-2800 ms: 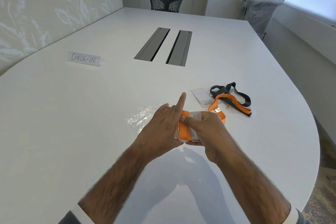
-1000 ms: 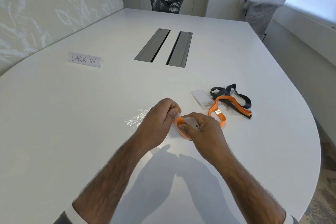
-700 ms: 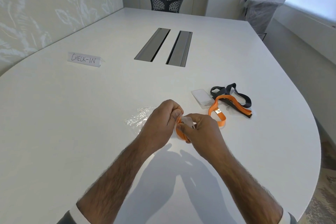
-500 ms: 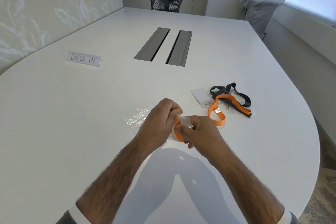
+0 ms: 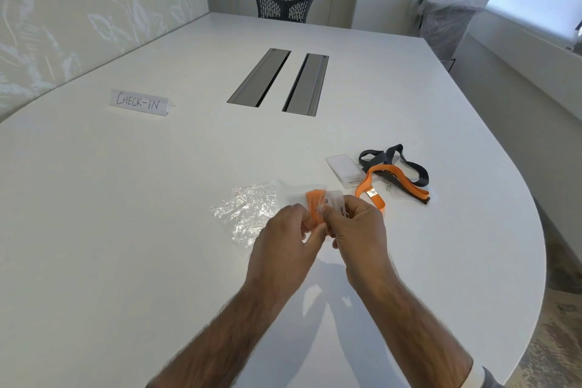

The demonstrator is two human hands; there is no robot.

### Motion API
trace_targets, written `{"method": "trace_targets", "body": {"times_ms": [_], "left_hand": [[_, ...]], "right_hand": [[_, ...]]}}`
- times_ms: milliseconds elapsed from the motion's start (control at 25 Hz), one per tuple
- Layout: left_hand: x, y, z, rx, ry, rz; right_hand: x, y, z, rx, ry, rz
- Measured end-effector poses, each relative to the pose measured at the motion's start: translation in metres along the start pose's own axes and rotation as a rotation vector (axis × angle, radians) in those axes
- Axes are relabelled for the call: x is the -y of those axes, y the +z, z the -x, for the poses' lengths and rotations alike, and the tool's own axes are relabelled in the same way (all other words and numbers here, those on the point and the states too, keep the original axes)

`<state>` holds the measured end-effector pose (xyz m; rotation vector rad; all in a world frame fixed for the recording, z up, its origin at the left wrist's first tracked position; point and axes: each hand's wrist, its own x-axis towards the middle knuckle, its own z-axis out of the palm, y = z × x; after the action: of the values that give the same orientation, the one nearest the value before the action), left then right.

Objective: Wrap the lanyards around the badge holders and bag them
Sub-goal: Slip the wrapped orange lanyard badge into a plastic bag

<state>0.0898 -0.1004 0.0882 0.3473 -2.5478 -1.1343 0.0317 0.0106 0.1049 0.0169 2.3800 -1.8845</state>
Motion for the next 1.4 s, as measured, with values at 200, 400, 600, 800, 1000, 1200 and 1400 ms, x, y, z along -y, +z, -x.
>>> {"method": "trace_targets", "body": {"times_ms": [200,400,600,800,1000,1200,1400], "left_hand": [[-0.003,0.0,-0.005,0.056,-0.053,0.013],[0.005,-0.012,-0.02,0.103,-0.215,0.185],[0.002,-0.019,-0.023,0.212,-0.117,0.147],[0.002,-0.018,-0.023,0.24,-0.145,0.29],[0.007,-0.025,-0.026,0.246,-0.247,0.523],[0.012,-0.033,-0.03,0.356,-0.281,0.683],[0.017,-0.05,-0.035,0.456,-0.249,0.727]], "right_hand": [[-0.002,0.001,0.002,0.065,-0.054,0.099],[0.013,-0.02,-0.007,0.334,0.108,0.227],[0.011,-0.015,-0.007,0.183,-0.093,0.501],[0.014,-0.007,-0.001,0.241,-0.095,0.622],[0.025,-0.018,-0.002,0.396,-0.015,0.504],[0.032,-0.028,0.0,0.59,-0.034,0.496],[0.047,-0.043,0.003,0.715,-0.242,0.768]]}}
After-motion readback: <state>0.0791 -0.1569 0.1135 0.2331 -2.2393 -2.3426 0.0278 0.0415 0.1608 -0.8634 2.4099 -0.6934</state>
